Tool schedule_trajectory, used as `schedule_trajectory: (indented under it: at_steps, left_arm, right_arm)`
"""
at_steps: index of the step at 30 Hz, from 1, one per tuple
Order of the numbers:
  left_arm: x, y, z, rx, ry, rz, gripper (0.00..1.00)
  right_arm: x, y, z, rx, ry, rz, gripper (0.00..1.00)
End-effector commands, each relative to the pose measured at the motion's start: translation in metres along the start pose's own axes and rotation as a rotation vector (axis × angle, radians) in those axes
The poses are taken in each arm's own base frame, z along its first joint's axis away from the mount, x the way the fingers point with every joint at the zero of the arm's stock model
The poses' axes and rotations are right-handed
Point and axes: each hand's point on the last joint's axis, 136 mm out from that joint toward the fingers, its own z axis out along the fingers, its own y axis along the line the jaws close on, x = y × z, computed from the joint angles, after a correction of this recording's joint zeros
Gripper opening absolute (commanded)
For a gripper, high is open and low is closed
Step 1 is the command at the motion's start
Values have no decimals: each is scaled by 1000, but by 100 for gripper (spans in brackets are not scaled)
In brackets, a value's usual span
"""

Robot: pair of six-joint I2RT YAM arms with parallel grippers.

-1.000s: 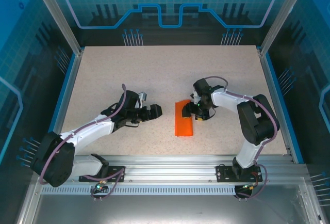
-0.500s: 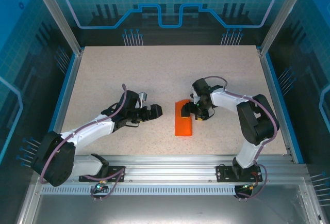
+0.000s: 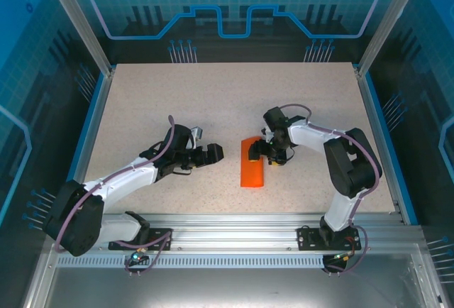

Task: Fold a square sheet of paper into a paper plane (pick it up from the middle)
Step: Fold the square sheet of paper in half at the center of the table.

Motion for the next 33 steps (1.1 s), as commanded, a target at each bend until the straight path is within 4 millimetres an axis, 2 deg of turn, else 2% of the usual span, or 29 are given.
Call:
schedule_trajectory:
  at_steps: [1,8,18,33]
  left_arm:
    - [-5,-14,0,33,-2,39,98]
    - [-4,-13,-1,30,2,41,99]
    - [-1,-12,0,30,8,45,99]
    - [0,-16,1,36,18,51,96]
  right_arm:
    - [-2,-6,14,46,-2,12,79]
    - [-1,-8,19,49,-1,33,79]
    - [5,-7,16,55,66,-98,79]
    - [1,-17,26,95,60,-29,77]
